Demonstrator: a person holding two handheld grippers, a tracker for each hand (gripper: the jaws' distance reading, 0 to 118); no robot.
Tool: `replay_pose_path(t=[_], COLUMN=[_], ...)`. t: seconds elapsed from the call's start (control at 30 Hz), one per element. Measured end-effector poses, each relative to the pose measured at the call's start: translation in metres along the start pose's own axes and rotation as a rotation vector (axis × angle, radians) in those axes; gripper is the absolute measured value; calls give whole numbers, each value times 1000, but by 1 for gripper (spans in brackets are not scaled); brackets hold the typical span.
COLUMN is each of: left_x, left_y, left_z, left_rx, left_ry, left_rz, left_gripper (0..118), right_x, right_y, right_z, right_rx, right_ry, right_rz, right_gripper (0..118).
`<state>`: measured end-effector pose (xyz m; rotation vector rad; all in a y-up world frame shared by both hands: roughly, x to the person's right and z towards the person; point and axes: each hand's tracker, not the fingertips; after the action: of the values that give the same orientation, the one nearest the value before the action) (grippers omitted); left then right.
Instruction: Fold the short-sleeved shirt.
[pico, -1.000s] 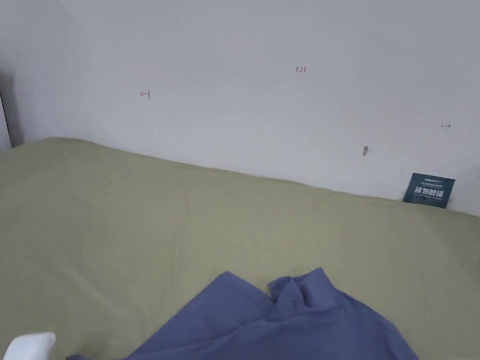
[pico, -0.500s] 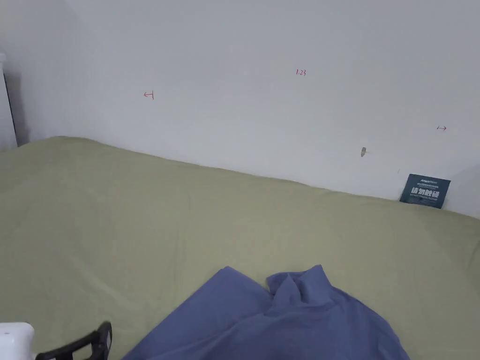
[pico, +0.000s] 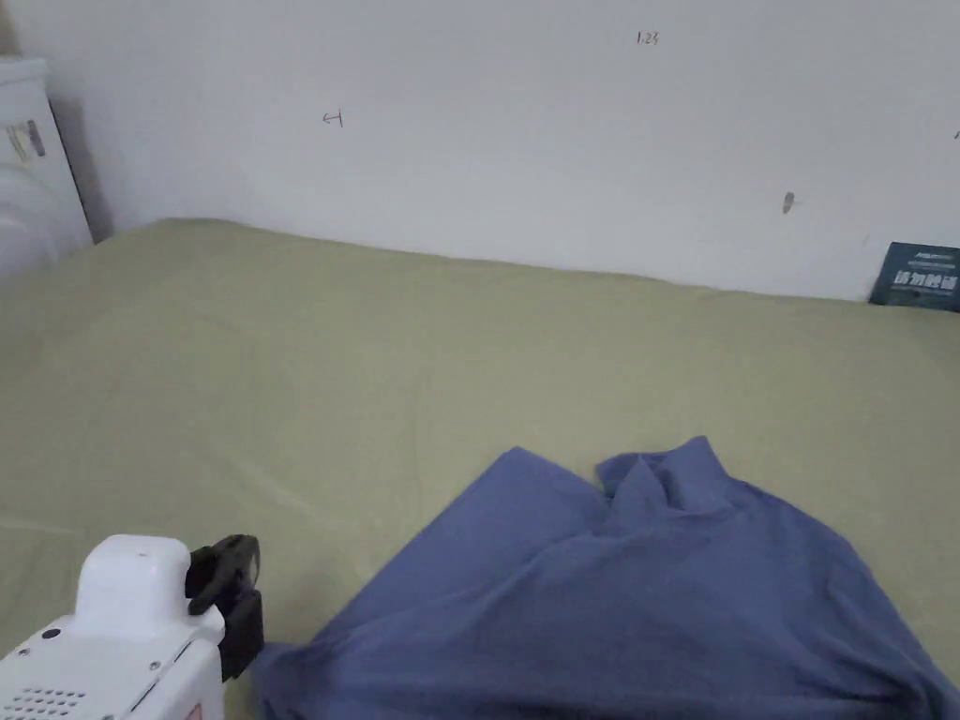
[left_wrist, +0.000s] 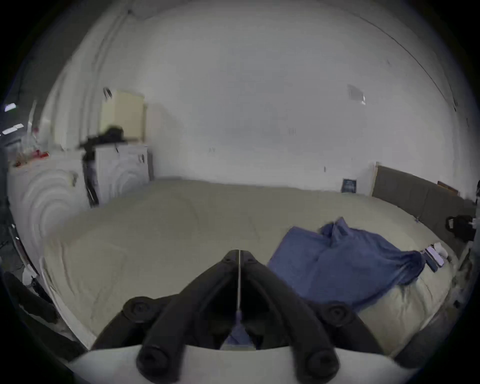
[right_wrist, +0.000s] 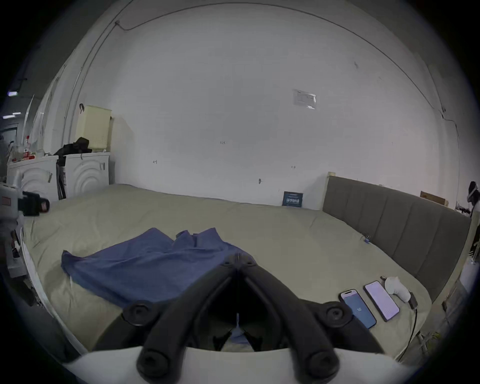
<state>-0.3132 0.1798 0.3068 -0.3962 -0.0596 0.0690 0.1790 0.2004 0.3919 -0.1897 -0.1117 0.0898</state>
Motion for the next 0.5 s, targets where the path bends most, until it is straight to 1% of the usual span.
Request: replay_pose_path(t=[0.03, 0.07, 0.1, 0.13, 0.23, 0.33, 0.37, 0.4, 0.47, 0.5], left_x=[-7, -15, -18, -22, -26, -15, -13, -10, -5, -3], left_y=[-2, -3, -7, -9, -18, -33, -38, -42, -49, -50], left_z=[-11, -28, -41, -53, -86, -103, -112, -122, -131, -129], left_rx=[-54, -150, -205, -271, -467, -554, -573, -612, -658, -610], left_ry=[-29, -50, 2, 6, -43, -47, -71, -50, -10, 48], left_rz=[36, 58, 74, 76, 81, 55, 46, 26, 20, 10], left_gripper=[54, 54, 80, 91, 91, 90, 89, 86, 69, 62], right_x=[2, 3, 3, 4, 7, 10, 11, 12, 13, 15], right_y=[1, 2, 4, 5, 5, 3, 4, 3, 5, 7], right_z=[0, -1, 0, 0, 0, -5, -6, -11, -25, -34], right_rx=[-2, -2, -4, -10, -20, -47, -60, -75, -104, -117], right_ry=[5, 8, 8, 3, 2, -5, -6, -2, 16, 31], right_rz=[-3, -5, -2, 10, 12, -1, -10, -17, -19, -8], right_gripper=[0, 0, 0, 0, 0, 0, 0, 0, 0, 0])
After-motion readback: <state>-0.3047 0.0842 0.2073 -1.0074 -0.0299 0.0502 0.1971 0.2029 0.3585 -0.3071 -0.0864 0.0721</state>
